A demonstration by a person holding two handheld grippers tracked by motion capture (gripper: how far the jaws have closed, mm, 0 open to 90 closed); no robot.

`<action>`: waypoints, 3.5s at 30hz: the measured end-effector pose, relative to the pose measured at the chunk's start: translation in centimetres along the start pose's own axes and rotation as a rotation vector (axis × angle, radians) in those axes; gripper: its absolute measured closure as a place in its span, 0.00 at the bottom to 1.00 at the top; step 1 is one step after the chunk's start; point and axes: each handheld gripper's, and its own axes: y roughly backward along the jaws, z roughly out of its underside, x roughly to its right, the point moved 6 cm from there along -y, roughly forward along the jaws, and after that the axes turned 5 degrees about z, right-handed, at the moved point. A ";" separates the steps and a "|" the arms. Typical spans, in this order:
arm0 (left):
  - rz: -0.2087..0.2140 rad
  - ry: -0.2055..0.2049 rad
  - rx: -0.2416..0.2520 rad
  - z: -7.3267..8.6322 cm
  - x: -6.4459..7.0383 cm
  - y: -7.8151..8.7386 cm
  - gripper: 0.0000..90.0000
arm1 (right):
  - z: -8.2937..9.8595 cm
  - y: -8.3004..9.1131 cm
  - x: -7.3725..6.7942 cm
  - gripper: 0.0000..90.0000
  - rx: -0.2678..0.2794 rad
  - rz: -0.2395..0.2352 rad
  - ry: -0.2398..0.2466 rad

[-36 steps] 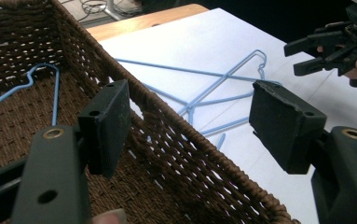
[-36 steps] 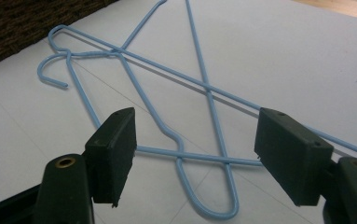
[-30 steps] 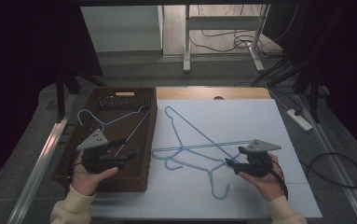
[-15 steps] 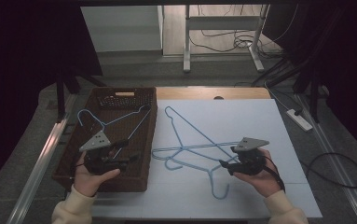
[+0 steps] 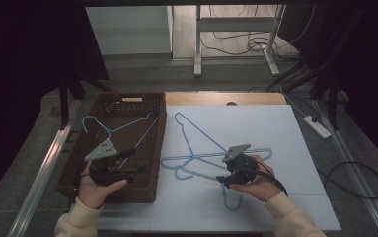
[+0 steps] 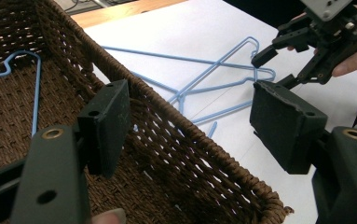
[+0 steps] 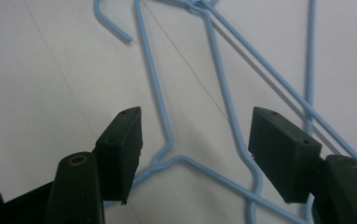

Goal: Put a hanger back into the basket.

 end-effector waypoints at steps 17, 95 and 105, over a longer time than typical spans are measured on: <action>0.006 -0.005 -0.013 0.3 0.2 -0.2 0.32 | -1.5 -2.2 -0.6 0.42 -0.099 -0.045 0.051; 0.024 -0.016 -0.002 0.1 0.6 -0.2 0.32 | -5.1 -3.7 0.0 0.98 -0.243 -0.121 -0.119; 0.023 -0.021 0.006 0.0 0.8 -0.3 0.32 | -6.7 -1.1 1.8 0.98 -0.161 -0.113 -0.201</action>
